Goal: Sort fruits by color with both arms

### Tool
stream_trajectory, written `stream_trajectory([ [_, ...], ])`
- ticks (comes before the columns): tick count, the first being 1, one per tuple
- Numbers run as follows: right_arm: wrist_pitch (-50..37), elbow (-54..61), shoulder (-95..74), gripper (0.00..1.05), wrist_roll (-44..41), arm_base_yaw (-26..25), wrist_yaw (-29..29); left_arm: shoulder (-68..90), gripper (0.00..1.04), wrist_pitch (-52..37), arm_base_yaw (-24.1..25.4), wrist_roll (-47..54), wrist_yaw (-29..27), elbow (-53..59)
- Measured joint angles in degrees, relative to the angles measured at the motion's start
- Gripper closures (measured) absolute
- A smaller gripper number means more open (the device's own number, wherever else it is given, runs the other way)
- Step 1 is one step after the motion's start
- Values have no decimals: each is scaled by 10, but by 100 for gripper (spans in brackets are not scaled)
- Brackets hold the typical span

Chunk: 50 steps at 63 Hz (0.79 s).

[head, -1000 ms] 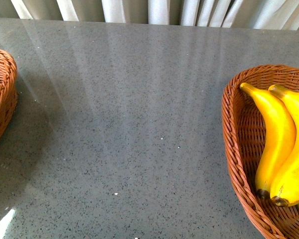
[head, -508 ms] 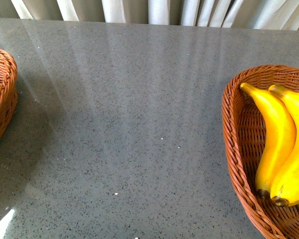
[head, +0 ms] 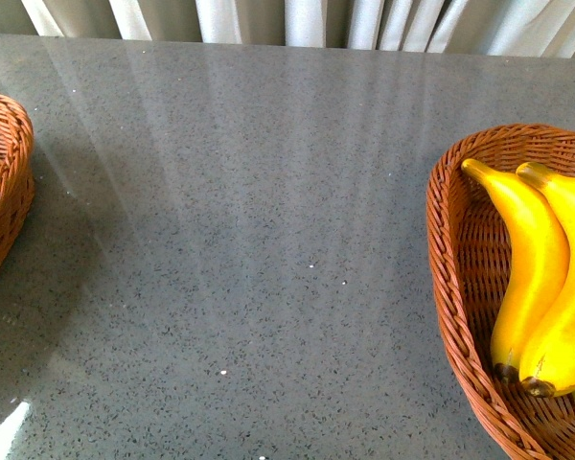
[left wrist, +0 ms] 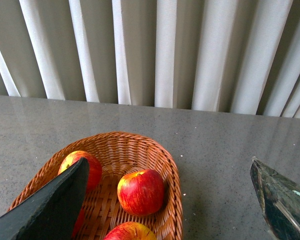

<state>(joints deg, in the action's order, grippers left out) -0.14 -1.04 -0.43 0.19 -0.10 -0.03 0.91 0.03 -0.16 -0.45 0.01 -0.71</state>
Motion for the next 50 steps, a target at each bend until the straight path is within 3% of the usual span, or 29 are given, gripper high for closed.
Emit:
stream_trajectory([
  [13,0,0,1,103,0,0,0,0,9,0,0,0,0,0],
  [44,0,0,1,18,0,0,0,0,9,0,0,0,0,0],
  [50,0,0,1,8,0,0,0,0,9,0,0,0,0,0],
])
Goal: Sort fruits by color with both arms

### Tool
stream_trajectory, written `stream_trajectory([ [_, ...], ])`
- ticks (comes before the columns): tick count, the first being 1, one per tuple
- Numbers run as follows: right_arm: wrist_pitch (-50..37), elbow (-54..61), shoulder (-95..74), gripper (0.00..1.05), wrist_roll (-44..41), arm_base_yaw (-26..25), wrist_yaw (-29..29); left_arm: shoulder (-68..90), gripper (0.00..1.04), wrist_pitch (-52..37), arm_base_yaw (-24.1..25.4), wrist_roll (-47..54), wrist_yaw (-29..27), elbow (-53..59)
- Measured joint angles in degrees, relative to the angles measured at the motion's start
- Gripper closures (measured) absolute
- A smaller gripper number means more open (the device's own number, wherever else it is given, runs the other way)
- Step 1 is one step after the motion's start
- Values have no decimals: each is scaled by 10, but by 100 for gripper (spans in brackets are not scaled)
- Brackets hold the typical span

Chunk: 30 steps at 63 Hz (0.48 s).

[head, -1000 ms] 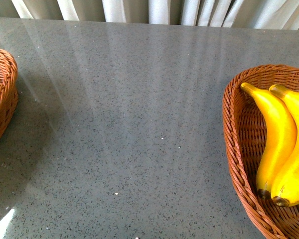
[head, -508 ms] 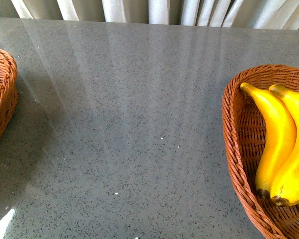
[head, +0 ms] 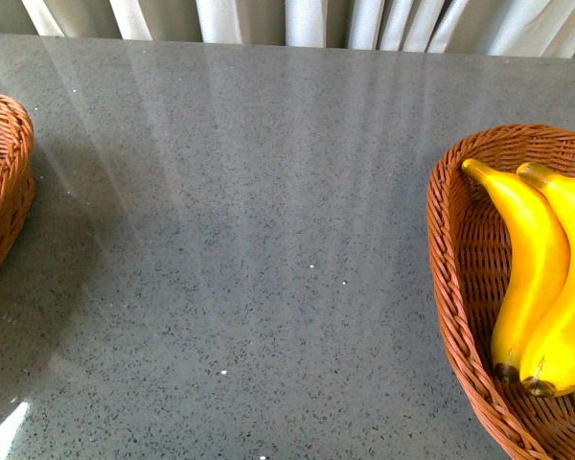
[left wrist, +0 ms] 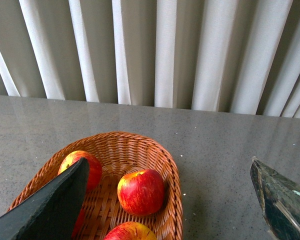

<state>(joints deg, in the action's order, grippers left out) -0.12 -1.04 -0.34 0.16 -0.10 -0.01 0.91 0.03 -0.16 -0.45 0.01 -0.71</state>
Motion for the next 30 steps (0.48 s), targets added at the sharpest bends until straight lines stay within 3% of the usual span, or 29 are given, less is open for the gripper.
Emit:
stream_trajectory([
  [30,0,0,0,9,0,0,0,0,9,0,0,0,0,0],
])
